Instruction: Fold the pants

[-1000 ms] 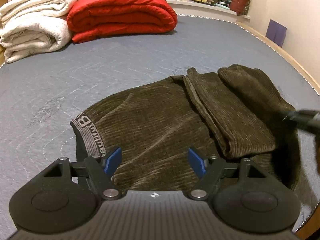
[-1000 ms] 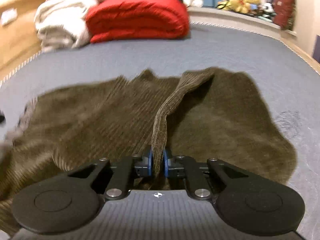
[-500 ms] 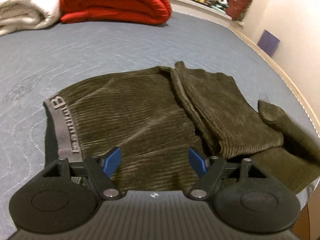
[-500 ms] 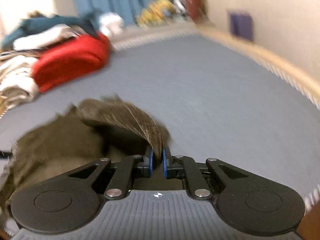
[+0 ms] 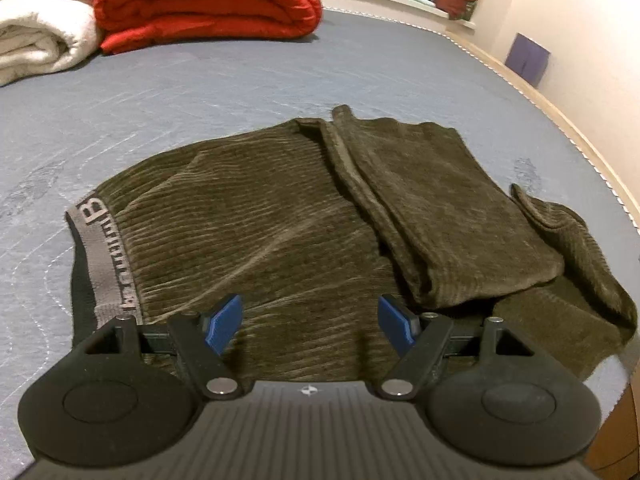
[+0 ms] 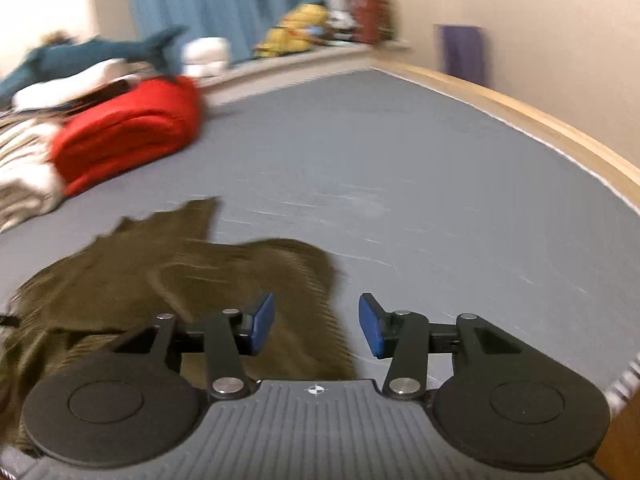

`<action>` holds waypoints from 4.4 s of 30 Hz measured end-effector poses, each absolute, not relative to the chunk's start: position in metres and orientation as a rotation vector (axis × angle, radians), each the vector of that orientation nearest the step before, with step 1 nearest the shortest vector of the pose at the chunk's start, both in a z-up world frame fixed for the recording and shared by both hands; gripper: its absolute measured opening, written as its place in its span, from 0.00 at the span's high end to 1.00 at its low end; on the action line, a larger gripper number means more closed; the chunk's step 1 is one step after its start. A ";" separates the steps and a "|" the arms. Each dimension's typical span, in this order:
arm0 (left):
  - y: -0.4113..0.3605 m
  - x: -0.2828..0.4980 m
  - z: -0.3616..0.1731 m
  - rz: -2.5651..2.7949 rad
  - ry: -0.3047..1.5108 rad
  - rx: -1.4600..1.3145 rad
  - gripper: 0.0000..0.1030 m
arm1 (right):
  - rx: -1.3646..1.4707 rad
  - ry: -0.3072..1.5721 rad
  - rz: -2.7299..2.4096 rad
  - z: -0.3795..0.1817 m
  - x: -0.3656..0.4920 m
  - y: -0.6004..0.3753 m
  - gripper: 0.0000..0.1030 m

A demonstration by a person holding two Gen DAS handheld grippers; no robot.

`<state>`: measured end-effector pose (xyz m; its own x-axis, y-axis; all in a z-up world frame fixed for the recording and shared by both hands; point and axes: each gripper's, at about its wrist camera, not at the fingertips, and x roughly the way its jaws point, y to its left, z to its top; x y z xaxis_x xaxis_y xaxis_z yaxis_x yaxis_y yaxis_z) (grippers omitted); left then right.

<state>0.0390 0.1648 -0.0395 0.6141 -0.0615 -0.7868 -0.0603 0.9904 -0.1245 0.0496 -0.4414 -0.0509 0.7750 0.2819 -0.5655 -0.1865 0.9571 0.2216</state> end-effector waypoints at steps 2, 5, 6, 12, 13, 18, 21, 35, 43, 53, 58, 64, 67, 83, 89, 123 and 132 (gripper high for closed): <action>0.170 0.039 -0.043 0.019 0.922 -0.152 0.23 | 0.109 0.661 0.271 -0.065 0.073 -0.416 0.52; 0.177 0.040 -0.047 0.040 0.937 -0.153 0.23 | 0.039 0.704 0.284 -0.086 0.106 -0.384 0.52; 0.179 0.040 -0.049 0.047 0.941 -0.150 0.23 | 0.006 0.716 0.291 -0.091 0.112 -0.372 0.52; 0.185 0.042 -0.051 0.069 0.946 -0.137 0.22 | -0.161 0.791 0.344 -0.114 0.126 -0.338 0.33; 0.186 0.043 -0.052 0.070 0.948 -0.137 0.22 | -0.176 0.797 0.345 -0.116 0.126 -0.336 0.33; 0.180 0.050 -0.057 0.054 0.960 -0.124 0.22 | -0.199 0.786 0.435 -0.110 0.114 -0.335 0.81; 0.173 0.054 -0.059 0.039 0.964 -0.117 0.22 | -0.154 0.732 0.477 -0.095 0.101 -0.348 0.91; 0.158 0.053 -0.063 -0.003 0.960 -0.075 0.22 | 0.745 0.605 -0.504 -0.109 0.033 -0.611 0.93; 0.148 0.051 -0.059 -0.042 0.948 -0.071 0.22 | 0.731 0.620 -0.564 -0.120 0.023 -0.626 0.94; 0.119 0.031 -0.054 -0.266 0.915 -0.009 0.22 | 0.762 0.649 -0.690 -0.128 0.022 -0.641 0.94; 0.104 0.017 -0.052 -0.438 0.914 0.004 0.22 | 0.617 0.636 -0.858 -0.117 0.023 -0.637 1.00; 0.088 0.016 -0.096 -0.422 1.117 0.201 0.42 | 0.559 0.556 -0.757 -0.094 0.024 -0.611 0.94; 0.088 0.013 -0.088 -0.418 1.083 0.229 0.42 | 0.509 0.517 -0.568 -0.078 0.036 -0.578 0.64; 0.161 0.034 -0.079 -0.021 1.031 0.053 0.45 | 0.199 0.677 0.302 -0.056 0.107 -0.334 0.39; 0.149 0.034 -0.042 -0.013 0.906 -0.037 0.39 | 0.216 0.744 0.324 -0.062 0.140 -0.284 0.37; 0.175 0.047 -0.040 -0.001 0.881 -0.062 0.28 | 0.007 0.664 0.973 -0.032 0.103 -0.223 0.67; 0.175 0.049 -0.042 0.004 0.887 -0.061 0.27 | -0.123 0.654 0.862 -0.048 0.099 -0.202 0.33</action>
